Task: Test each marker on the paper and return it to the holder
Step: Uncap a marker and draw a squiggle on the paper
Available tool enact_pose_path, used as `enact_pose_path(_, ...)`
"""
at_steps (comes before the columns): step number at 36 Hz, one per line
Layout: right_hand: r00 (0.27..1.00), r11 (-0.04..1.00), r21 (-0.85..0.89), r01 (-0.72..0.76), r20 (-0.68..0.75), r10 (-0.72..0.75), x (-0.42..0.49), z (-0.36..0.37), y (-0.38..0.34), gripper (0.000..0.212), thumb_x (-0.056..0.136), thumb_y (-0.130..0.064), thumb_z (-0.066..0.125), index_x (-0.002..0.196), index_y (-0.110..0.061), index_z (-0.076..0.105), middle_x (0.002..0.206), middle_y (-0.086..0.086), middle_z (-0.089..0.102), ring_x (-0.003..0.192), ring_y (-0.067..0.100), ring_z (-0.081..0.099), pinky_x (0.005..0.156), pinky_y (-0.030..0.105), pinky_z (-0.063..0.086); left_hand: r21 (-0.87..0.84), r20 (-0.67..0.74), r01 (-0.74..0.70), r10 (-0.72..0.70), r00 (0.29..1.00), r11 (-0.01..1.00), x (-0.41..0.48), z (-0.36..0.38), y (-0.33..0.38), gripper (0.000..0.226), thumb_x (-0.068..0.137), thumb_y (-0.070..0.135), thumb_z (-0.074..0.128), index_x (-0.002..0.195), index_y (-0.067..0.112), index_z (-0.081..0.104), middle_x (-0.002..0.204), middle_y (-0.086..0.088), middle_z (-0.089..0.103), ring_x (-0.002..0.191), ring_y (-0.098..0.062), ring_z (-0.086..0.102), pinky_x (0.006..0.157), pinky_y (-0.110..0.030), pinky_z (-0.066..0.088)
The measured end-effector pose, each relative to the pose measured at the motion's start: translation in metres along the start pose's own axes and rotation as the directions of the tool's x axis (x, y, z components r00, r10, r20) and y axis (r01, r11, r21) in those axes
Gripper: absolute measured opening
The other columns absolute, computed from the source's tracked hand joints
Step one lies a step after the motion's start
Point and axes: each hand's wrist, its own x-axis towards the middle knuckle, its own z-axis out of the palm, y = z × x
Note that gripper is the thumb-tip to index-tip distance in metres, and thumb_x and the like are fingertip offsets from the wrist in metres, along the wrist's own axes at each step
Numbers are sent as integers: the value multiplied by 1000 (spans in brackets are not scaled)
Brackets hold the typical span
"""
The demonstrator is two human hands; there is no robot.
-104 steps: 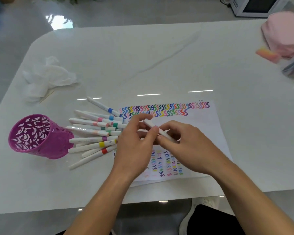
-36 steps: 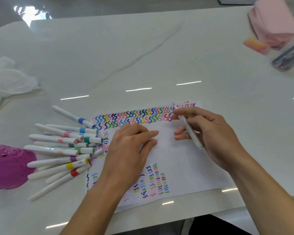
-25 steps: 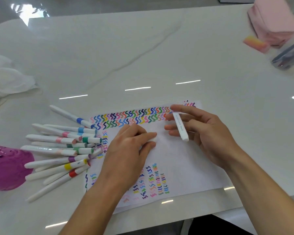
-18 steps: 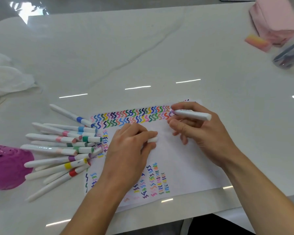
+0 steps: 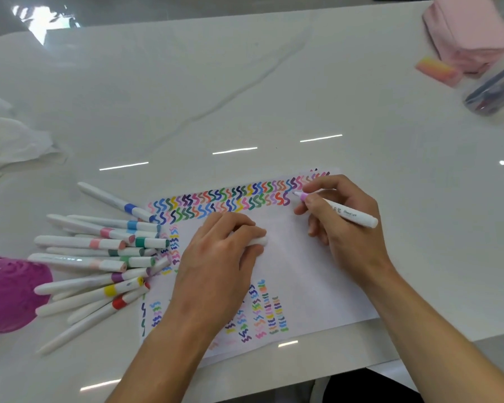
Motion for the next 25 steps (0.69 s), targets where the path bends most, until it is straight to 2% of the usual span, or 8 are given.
enact_pose_path(4,1000,1000,-10,25,2,-25,0,1,-4,9,91,-20,72,100,-20,72,83,9,74,64,16,64,53,22,49,5,4,12,-12,1000,1000,0,-1,-1,15,89,22,74,104,21,76,106,11,64,102,-9,55,89,-23,46)
enact_pose_path(8,999,995,-91,48,2,-48,1,0,-6,9,95,-15,73,102,-22,72,84,5,74,77,22,71,59,33,55,9,0,9,-9,1000,1000,-1,-1,-2,14,89,22,74,103,20,76,105,11,63,101,-10,55,88,-25,48)
enact_pose_path(12,1000,998,-61,-5,3,5,1,3,-4,10,96,-12,73,99,-21,70,81,5,75,62,7,63,54,20,49,15,-7,25,-25,1000,1000,-2,-1,-3,13,88,21,73,100,21,75,104,12,62,100,-9,54,88,-23,46)
enact_pose_path(16,1000,999,-21,-29,-12,28,0,4,-4,10,95,-13,75,95,-18,66,75,5,75,61,8,66,51,17,47,23,-9,33,-33,999,999,-1,-1,-2,13,87,20,73,99,21,74,104,12,61,100,-9,53,86,-24,47)
enact_pose_path(22,998,999,-22,-34,-60,32,-2,4,-4,12,93,-8,74,87,-13,64,74,7,77,62,20,73,53,22,51,23,-5,37,-37,999,999,-1,1,-1,13,86,20,74,99,21,73,104,13,60,100,-7,52,87,-21,44)
enact_pose_path(25,997,999,-38,-38,-64,36,-4,6,-3,13,89,-13,75,85,-15,63,75,6,77,62,25,74,56,35,58,35,-4,25,-25,1000,999,-1,1,-2,13,86,19,73,98,21,72,104,12,60,100,-8,52,86,-22,45)
